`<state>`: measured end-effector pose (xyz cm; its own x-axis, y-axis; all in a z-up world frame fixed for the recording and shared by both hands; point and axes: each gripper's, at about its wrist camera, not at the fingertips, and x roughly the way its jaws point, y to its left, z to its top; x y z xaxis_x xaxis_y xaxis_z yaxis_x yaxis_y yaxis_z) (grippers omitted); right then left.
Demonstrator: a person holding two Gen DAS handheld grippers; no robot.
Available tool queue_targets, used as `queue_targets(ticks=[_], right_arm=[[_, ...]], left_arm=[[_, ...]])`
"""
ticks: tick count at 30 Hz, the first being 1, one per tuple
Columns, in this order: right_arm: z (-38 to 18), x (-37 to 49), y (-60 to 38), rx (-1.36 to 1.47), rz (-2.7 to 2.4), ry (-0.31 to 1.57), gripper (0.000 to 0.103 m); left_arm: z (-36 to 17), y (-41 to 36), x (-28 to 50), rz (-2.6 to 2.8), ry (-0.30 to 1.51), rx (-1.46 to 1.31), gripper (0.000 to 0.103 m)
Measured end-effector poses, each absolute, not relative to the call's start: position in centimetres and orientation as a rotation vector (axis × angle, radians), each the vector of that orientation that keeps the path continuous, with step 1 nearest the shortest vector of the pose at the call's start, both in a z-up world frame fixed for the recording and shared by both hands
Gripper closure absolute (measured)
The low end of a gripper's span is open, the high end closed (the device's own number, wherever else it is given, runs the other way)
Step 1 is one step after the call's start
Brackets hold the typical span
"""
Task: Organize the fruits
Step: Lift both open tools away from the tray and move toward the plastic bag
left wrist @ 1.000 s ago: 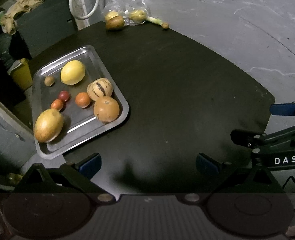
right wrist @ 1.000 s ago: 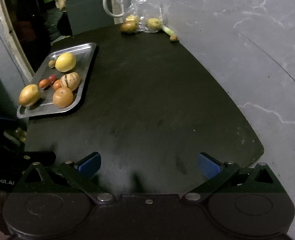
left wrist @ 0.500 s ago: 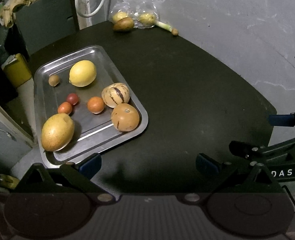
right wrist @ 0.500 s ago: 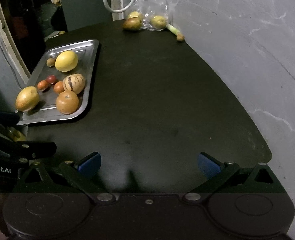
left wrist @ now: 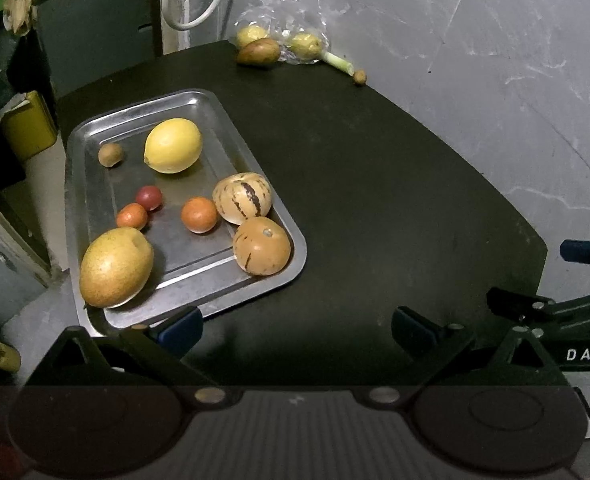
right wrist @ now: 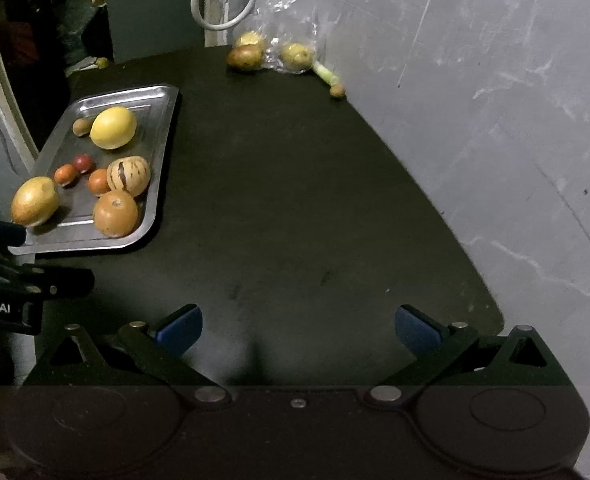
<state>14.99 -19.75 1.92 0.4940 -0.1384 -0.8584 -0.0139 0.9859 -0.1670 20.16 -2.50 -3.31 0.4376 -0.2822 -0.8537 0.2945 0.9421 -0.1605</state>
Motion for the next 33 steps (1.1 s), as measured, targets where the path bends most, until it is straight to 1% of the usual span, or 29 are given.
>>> queue_targets(ticks=[10,17,28,33], right_arm=[[4.9,17.7,-21.0,-0.19,-0.122,0.981,0.001],[6.1,20.1,-21.7,-0.183,-0.125,0.933,0.001],[6.7,26.0,-23.2,-0.1,-0.057,0.93,0.001],[6.0,29.5,-24.1,-0.106,-0.049,0.924,0.001]], left_arm=[[-1.5,-1.7,22.4,-0.33,0.995,-0.034,0.001],[-0.7,-0.5,24.4,-0.279,0.974,-0.046,0.001],[-1.7,-0.5,28.2,-0.225,1.007,-0.018,0.001],[-2.2,-0.5,30.4,-0.187,1.029,-0.038,0.001]])
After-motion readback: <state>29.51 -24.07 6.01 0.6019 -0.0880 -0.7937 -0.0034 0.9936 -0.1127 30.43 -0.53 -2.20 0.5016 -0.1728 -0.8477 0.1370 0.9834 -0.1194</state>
